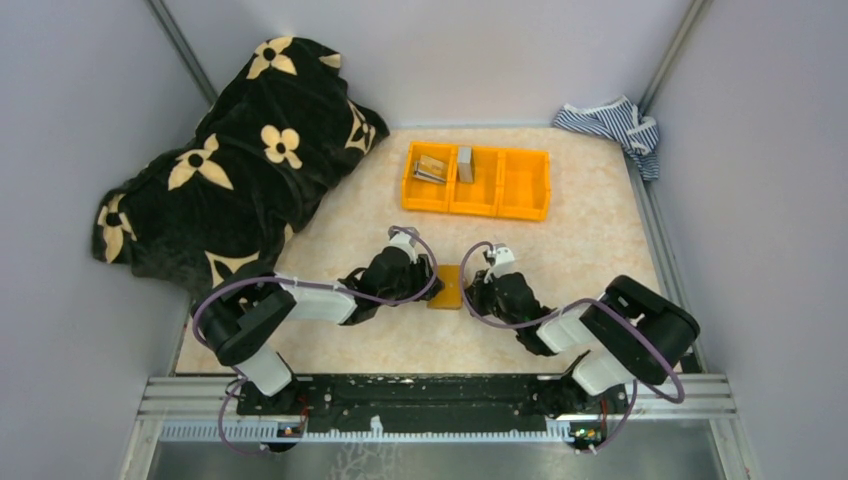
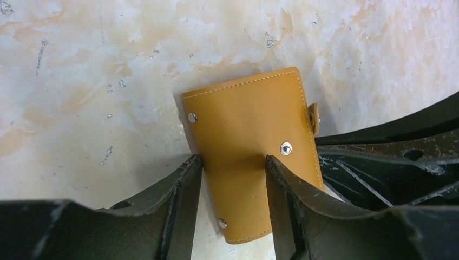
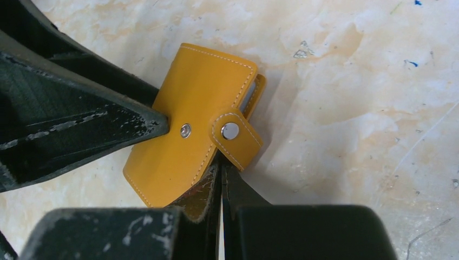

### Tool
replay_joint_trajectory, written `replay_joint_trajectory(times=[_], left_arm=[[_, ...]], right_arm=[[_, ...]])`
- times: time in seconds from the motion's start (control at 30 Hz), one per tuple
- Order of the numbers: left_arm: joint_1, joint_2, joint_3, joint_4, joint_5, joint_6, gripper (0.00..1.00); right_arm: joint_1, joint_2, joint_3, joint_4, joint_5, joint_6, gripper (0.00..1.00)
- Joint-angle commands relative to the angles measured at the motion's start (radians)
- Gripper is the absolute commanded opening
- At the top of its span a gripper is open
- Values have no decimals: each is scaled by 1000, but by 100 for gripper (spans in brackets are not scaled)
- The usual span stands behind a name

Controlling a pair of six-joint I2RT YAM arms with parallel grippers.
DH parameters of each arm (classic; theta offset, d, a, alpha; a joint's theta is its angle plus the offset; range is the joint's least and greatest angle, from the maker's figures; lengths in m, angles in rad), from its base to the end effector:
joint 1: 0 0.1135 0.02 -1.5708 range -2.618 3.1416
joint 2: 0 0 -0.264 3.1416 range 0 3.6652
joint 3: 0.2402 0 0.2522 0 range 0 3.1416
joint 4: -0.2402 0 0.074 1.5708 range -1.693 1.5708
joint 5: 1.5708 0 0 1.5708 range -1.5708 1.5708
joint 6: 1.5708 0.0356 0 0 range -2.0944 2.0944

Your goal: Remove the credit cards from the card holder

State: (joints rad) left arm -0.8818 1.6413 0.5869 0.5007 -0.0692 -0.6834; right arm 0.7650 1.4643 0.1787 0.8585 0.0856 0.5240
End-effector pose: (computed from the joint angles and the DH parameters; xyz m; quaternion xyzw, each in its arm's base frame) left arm 0.1957 -0.2338 0.1359 0.0697 0.8703 -0.3217 0.3664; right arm 0.1594 0.1488 0.1125 -0.0780 0.8368 0.2961 0.4538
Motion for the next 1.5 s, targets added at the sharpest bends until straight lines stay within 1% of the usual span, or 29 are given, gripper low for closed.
replay_joint_trajectory(times=[0.0, 0.27, 0.53, 0.7, 1.0, 1.27, 1.47], left_arm=[[-6, 12, -4, -5, 33, 2, 53], [-6, -19, -25, 23, 55, 0, 53], [-7, -66, -45, 6, 29, 24, 53], [-7, -69, -54, 13, 31, 21, 53], [-6, -73, -55, 19, 31, 28, 53], [-8, -88, -57, 20, 39, 28, 53], [-7, -157, -63, -17, 33, 37, 53]], right_arm=[[45, -71, 73, -33, 1, -17, 0], [56, -139, 104, -104, 14, -33, 0], [56, -159, 145, -148, 16, -44, 0], [56, -167, 141, -153, 7, -38, 0], [56, -235, 105, -208, 31, -36, 0], [56, -192, 97, -174, 25, -28, 0], [57, -152, 114, -139, -5, -26, 0]])
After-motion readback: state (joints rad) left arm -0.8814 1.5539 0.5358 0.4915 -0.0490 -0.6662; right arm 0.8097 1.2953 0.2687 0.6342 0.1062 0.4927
